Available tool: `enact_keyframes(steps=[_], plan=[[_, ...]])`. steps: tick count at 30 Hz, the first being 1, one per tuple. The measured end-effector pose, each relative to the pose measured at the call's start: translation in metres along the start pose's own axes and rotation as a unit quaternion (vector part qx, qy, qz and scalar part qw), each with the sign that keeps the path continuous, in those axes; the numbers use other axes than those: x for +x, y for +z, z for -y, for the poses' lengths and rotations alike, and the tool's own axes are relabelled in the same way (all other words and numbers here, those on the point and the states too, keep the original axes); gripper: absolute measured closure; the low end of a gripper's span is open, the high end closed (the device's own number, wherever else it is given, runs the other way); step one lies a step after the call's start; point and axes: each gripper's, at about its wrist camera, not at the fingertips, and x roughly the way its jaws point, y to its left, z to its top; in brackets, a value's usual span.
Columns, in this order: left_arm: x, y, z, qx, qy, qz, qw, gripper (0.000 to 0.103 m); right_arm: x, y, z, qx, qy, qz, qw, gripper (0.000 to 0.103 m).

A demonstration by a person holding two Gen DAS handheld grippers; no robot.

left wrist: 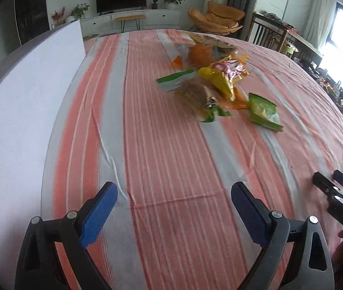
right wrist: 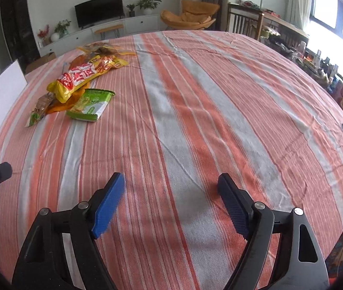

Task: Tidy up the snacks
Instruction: 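Bring both open grippers back above the remaining snacks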

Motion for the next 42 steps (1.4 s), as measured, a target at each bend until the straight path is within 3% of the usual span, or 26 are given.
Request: enact_keyframes(steps=[3, 9, 42], plan=[[0.004, -0.004, 0.003, 0.028, 0.023, 0.018, 0.9992, 0.009, -0.012, -0.009, 0.003, -0.002, -0.001, 0.000, 1.000, 0.020], [0.006, 0.000, 0.010, 0.044, 0.019, 0.011, 0.9988, 0.000, -0.012, -0.010, 0.003, -0.002, -0.001, 0.000, 1.000, 0.020], [0.003, 0.000, 0.011, 0.043, 0.018, 0.011, 0.9988, 0.000, -0.012, -0.009, 0.004, -0.002, 0.000, 0.000, 1.000, 0.019]])
